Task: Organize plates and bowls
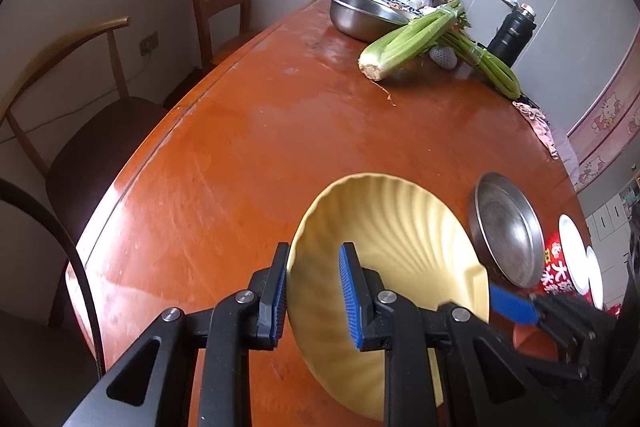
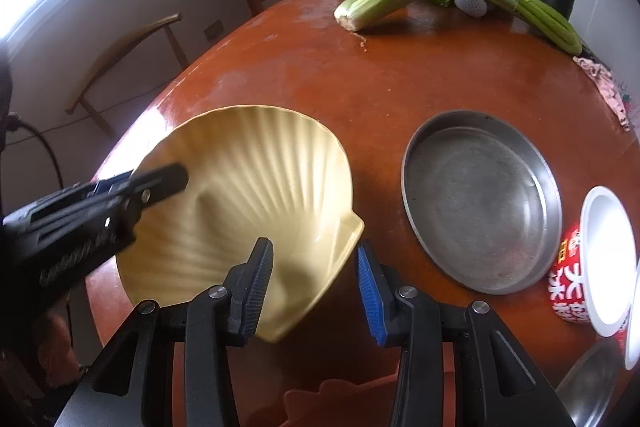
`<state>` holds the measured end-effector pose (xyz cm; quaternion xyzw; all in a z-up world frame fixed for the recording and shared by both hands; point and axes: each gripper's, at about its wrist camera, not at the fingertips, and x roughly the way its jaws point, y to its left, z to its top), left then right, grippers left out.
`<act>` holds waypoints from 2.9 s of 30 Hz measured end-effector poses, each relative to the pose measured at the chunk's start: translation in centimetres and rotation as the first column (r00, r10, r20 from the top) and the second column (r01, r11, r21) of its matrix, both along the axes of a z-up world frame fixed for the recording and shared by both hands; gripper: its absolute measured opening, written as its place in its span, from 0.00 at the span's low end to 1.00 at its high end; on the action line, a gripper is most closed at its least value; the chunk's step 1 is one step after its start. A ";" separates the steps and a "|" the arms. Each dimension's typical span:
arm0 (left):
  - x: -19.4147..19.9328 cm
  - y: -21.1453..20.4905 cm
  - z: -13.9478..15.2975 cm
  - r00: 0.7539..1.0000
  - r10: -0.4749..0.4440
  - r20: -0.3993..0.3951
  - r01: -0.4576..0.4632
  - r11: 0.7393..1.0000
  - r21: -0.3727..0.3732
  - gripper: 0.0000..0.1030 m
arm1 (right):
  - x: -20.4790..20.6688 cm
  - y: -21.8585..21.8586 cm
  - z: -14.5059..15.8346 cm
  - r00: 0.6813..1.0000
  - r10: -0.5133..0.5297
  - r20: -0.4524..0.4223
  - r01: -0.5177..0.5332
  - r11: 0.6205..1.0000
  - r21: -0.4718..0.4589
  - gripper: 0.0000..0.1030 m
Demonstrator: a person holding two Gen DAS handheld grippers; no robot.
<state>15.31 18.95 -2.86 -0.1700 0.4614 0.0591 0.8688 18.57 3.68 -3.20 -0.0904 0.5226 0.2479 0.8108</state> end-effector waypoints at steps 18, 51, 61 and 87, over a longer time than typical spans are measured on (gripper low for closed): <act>1.9 0.2 -1.6 1.000 0.000 -0.025 0.001 1.000 0.027 0.24 | 0.1 -0.5 -0.4 1.000 0.012 -0.026 -0.011 0.999 0.042 0.43; -3.8 -4.4 4.9 0.998 0.017 0.068 -0.025 0.991 0.128 0.42 | -2.7 -7.4 5.5 0.991 0.013 0.137 -0.024 0.997 0.077 0.49; -7.0 -7.3 5.7 0.998 0.013 0.060 -0.020 0.993 0.114 0.42 | -3.7 -10.7 5.8 0.987 0.057 0.153 -0.068 0.995 0.069 0.50; -12.3 -15.4 0.6 0.990 -0.068 -0.122 0.068 0.998 -0.010 0.44 | -4.3 -10.8 0.8 0.957 0.277 0.092 -0.267 0.958 -0.105 0.50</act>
